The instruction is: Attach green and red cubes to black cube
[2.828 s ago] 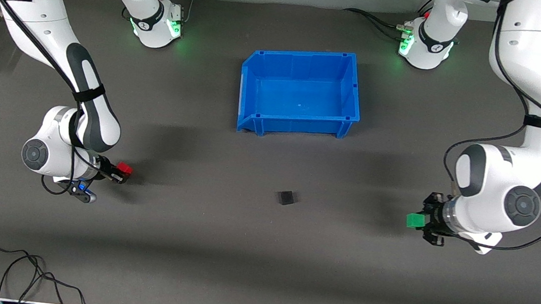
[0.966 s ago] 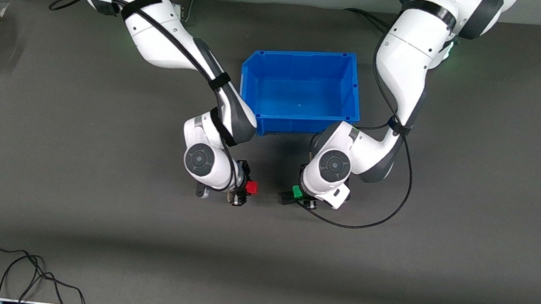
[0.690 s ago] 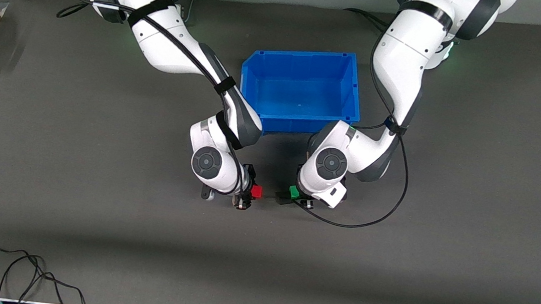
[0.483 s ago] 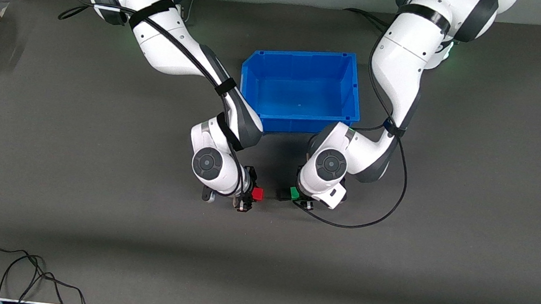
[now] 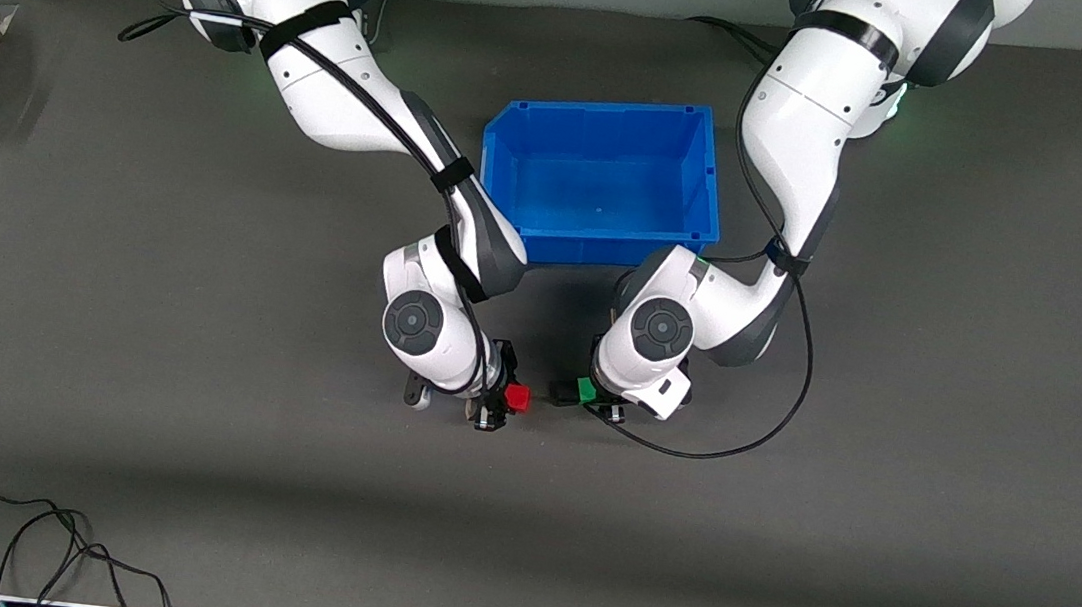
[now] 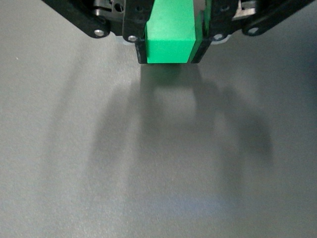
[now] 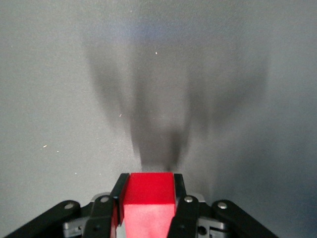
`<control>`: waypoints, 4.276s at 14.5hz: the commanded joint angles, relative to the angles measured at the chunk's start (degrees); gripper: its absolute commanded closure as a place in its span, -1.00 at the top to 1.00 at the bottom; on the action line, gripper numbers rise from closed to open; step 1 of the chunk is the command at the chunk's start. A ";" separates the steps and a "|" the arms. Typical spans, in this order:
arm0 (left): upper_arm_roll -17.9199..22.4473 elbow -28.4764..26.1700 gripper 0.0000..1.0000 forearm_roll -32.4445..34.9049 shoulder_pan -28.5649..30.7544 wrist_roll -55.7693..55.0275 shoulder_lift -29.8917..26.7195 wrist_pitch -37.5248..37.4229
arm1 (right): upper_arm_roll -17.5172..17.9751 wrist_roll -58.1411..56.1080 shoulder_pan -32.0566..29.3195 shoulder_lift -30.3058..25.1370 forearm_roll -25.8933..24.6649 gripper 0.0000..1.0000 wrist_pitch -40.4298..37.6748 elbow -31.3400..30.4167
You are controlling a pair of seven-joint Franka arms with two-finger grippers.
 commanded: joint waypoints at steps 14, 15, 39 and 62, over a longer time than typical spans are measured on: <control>0.47 3.46 -0.85 0.63 -1.75 -3.86 1.72 0.92 | -0.36 2.15 2.01 3.88 -0.48 -0.82 0.95 5.63; 0.47 3.46 -0.57 0.63 -1.75 -3.77 1.72 0.92 | -0.36 1.88 2.01 3.88 -0.56 -0.65 0.95 5.71; 0.73 -1.61 1.00 9.15 9.22 27.99 -13.98 -13.39 | -0.89 -23.30 -3.95 -12.10 -1.09 1.00 -22.81 4.92; 2.23 -10.32 1.00 9.68 37.89 132.63 -44.06 -42.05 | -18.82 -100.42 -9.94 -48.85 -10.76 1.00 -57.07 -12.21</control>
